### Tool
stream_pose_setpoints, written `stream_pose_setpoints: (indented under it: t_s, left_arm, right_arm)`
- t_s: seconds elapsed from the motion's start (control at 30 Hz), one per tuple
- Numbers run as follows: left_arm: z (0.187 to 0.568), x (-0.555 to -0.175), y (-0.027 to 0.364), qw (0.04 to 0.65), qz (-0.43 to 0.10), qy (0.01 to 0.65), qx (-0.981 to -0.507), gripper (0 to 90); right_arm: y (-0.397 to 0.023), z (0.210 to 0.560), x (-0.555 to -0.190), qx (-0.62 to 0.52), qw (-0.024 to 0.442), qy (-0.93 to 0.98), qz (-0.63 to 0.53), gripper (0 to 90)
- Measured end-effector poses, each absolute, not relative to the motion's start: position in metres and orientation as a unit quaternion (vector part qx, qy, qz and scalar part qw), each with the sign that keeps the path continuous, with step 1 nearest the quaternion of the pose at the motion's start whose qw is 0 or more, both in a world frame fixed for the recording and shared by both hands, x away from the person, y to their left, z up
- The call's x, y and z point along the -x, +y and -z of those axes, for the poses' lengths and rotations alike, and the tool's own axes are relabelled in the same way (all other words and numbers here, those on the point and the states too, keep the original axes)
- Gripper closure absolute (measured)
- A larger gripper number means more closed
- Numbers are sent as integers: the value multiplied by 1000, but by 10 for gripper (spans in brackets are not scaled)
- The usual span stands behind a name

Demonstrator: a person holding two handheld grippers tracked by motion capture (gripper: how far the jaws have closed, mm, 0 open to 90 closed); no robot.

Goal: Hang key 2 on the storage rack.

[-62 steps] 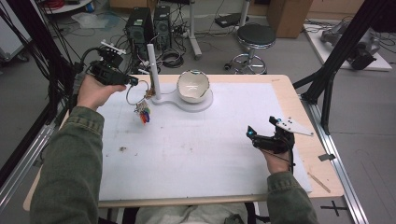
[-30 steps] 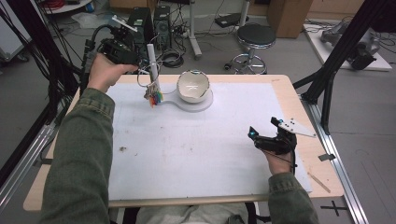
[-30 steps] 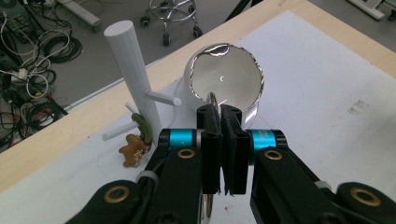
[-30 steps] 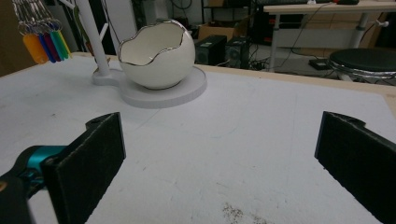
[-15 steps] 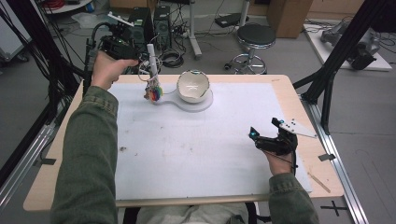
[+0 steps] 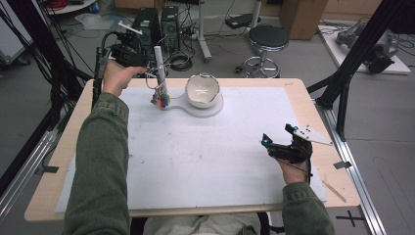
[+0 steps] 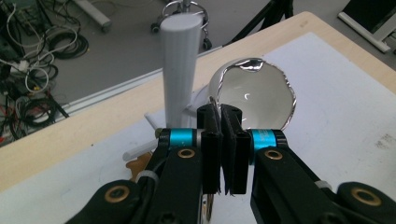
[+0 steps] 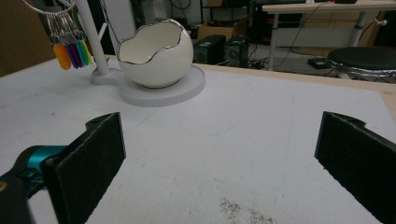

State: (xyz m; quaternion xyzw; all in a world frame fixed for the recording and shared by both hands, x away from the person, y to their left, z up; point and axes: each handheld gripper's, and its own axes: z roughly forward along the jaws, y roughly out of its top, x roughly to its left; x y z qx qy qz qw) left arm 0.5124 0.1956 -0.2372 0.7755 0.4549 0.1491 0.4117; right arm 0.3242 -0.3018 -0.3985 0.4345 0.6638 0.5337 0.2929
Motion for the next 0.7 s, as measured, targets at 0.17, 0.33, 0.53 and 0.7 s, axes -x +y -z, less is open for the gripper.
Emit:
stream_pose_setpoints:
  t_s: [0.17,0.33,0.53,0.7]
  left_arm:
    - [246,-516,198,409,-147,465,-771,867]
    - [249,-514,198,405,-149,455,-779,866]
    - [248,-511,198,401,-148,459,-778,858]
    - [247,-508,204,435,-110,470,-760,576]
  right_arm:
    - [-302,399,-324,-435,292,665,-532,9]
    - [-303,399,-324,-435,294,664,-532,9]
    - [-302,399,-324,-434,293,665,-533,9]
    - [-302,399,-324,-436,295,663,-532,9]
